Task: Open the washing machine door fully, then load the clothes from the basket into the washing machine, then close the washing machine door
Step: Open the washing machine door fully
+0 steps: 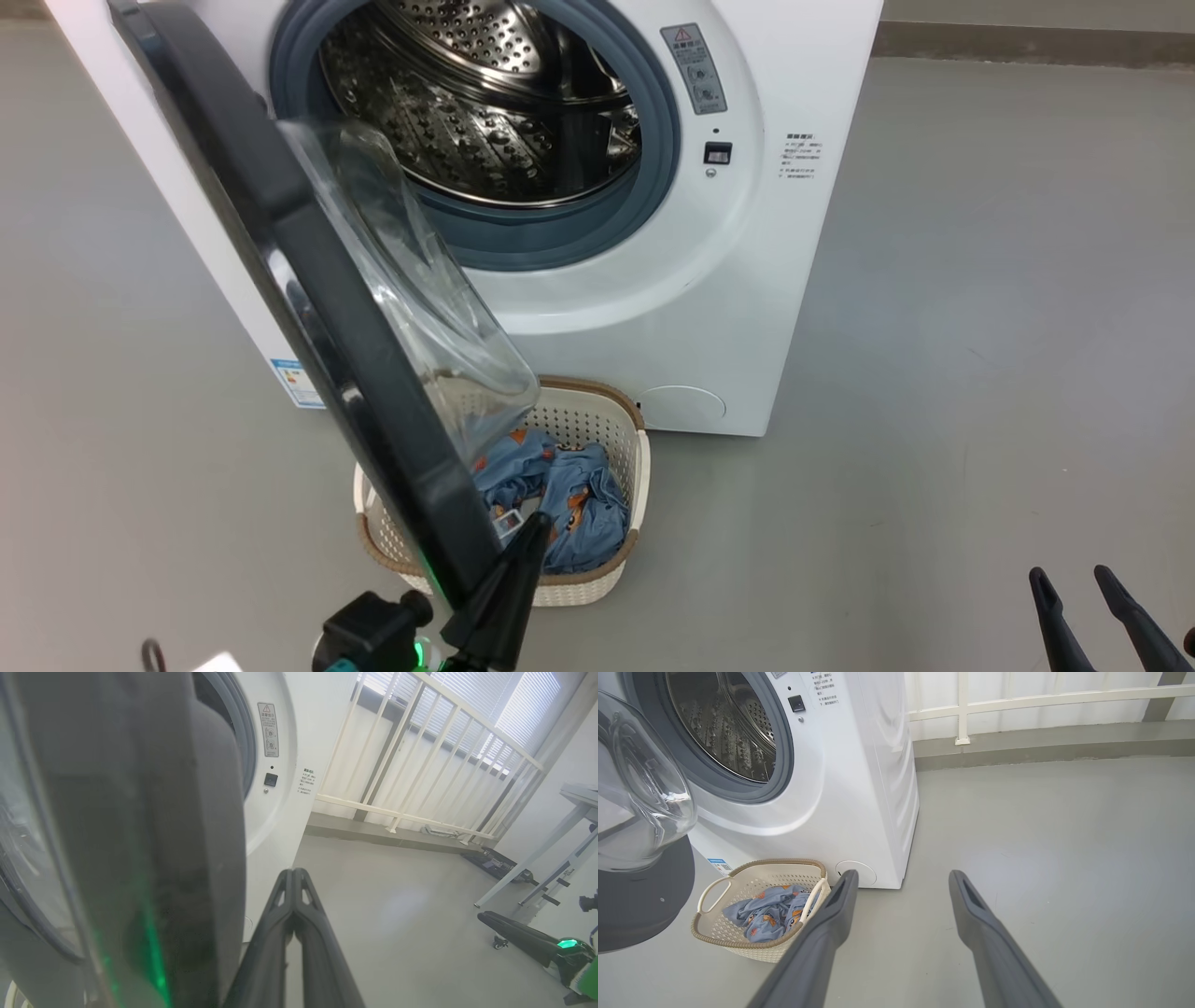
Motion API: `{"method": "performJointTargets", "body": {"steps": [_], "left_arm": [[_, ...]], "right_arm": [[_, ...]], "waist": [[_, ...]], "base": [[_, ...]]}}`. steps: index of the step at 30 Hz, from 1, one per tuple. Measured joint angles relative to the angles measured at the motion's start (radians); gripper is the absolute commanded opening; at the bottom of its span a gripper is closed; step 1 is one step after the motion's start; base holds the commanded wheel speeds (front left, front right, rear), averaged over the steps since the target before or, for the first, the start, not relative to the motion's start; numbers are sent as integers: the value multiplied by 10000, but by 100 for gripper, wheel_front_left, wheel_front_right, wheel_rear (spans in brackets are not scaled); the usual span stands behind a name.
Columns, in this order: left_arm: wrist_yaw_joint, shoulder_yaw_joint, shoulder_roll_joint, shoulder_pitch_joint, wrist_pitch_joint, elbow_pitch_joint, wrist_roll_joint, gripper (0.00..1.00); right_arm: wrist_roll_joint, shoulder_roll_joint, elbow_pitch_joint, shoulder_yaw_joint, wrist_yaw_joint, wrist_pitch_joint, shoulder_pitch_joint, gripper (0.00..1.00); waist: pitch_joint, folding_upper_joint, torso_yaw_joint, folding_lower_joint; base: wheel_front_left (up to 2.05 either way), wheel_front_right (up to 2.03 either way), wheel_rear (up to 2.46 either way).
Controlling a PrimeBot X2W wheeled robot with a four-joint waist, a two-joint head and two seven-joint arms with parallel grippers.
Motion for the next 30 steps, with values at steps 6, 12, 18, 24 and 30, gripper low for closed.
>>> {"method": "performJointTargets", "body": {"steps": [6,12,18,24,30], "left_arm": [[2,351,6,402,0,-201,125,0],[29,756,17,753,2,-407,150,0],[121,993,33,1040,2,-708,221,0],[382,1335,56,1354,2,-1026,326,0],[652,1778,117,1500,2,-1258,474,0]], "right_arm": [[0,4,-10,0,0,0,3,100],[0,27,-33,15,0,0,8,100],[0,21,-56,21,0,0,7,100],[2,13,-58,13,0,0,8,100],[2,13,-67,23,0,0,7,100]], "waist": [[-21,0,98,0],[-34,0,233,0],[30,0,408,0],[65,0,607,1],[89,0,823,0]], "base": [[0,0,0],[0,0,0],[0,0,0],[0,0,0],[0,0,0]]}}
